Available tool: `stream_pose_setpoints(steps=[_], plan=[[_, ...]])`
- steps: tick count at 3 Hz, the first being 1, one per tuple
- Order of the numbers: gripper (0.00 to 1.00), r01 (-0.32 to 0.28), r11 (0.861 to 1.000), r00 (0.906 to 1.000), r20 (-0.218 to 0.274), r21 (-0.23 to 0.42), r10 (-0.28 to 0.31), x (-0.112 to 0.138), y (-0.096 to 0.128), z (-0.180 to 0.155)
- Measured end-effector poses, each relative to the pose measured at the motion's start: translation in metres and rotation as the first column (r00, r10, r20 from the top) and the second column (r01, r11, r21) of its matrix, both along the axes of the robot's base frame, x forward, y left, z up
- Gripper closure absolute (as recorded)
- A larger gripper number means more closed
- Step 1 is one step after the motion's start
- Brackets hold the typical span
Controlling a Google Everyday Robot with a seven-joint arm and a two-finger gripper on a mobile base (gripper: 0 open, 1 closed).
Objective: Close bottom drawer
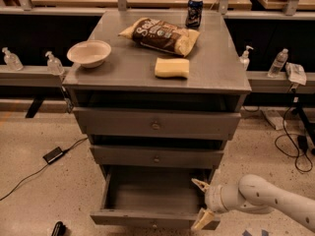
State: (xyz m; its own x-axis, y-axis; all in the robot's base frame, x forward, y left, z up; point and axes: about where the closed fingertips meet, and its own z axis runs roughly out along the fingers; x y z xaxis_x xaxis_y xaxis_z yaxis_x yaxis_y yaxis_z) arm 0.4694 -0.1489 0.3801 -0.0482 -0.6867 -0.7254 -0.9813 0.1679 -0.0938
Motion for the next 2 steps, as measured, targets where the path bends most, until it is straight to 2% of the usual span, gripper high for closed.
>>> stream_pose_setpoints(steps=[2], plan=[[0.00, -0.073, 0.989, 0.9937, -0.093, -0.128, 0.061, 0.004, -0.005, -0.099]])
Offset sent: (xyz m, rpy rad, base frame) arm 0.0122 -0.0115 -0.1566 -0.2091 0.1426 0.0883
